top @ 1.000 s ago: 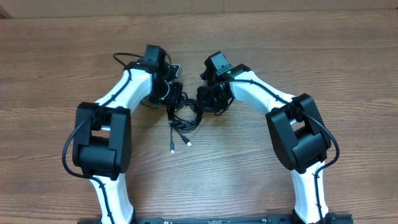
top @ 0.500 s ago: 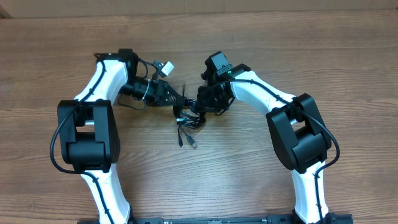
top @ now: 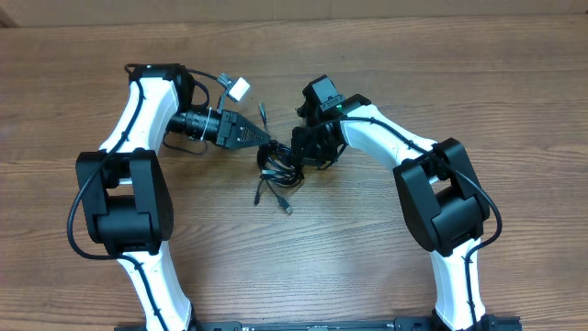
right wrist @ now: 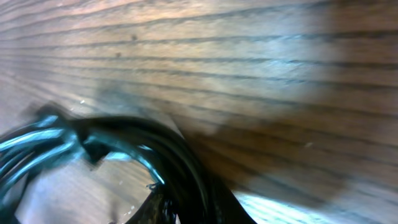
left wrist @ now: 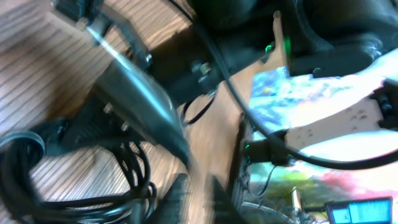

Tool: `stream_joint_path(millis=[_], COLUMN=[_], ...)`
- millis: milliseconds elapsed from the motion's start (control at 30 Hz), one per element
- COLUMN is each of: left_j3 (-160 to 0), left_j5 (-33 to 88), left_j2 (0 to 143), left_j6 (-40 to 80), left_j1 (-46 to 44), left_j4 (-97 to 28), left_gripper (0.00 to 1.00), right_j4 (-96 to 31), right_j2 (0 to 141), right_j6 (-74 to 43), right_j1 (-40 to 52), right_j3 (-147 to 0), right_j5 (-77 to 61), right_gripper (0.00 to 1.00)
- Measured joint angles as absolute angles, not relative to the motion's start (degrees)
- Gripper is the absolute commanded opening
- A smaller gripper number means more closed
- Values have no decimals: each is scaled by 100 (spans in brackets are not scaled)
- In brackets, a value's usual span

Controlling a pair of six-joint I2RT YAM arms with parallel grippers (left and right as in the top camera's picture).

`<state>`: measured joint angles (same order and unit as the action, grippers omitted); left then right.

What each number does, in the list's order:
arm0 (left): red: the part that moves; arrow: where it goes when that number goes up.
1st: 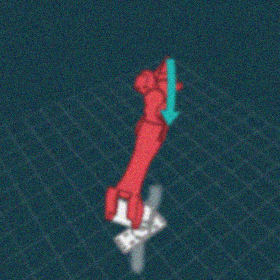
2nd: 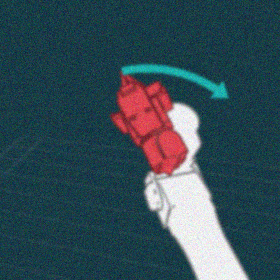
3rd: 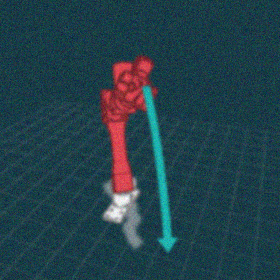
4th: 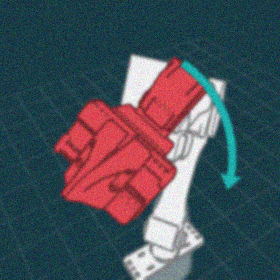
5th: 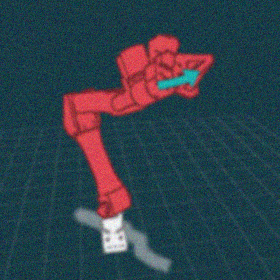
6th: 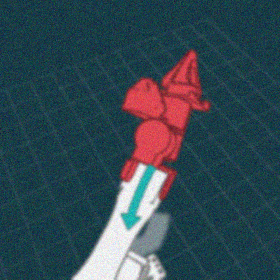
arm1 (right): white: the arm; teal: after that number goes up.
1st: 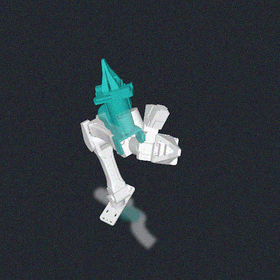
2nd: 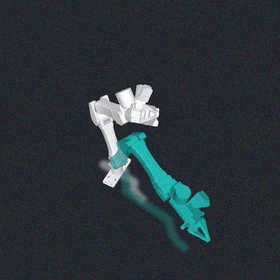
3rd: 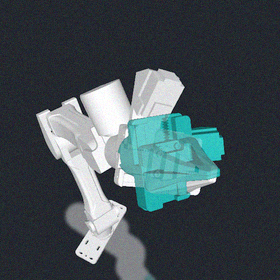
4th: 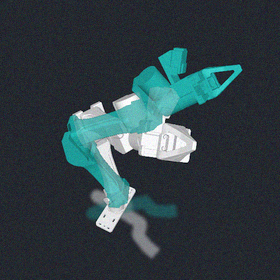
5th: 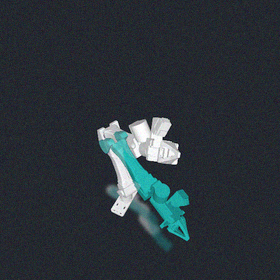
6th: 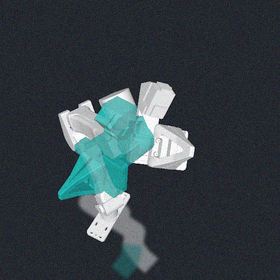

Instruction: Untangle cables

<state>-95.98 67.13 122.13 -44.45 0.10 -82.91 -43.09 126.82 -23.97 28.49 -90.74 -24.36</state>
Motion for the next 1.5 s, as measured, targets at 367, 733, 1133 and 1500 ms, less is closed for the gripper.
stream_joint_path(millis=[367,733,1133,1500], left_j3=[-9629,-9631,-8875,-8512], left_j5=[4823,3199,1706,1559], left_j2=[12210,12213,12210,12084], left_j6=[-2521,-725,532,541], left_j1=[10,-523,-1103,-1013], left_j4=[-7516,-7118,-5865,-4969], left_gripper=[100,95,84,50], right_j4=[-4265,-3559,-4104,-3404], right_j2=[12691,12715,12407,12276], right_j6=[-2397,-2390,-1564,-1302], right_j1=[2849,2814,2180,2270], right_j3=[-9072,-9043,-9048,-9056], right_j5=[-2263,-2123,-3192,-3114], right_gripper=[16,17,45,45])
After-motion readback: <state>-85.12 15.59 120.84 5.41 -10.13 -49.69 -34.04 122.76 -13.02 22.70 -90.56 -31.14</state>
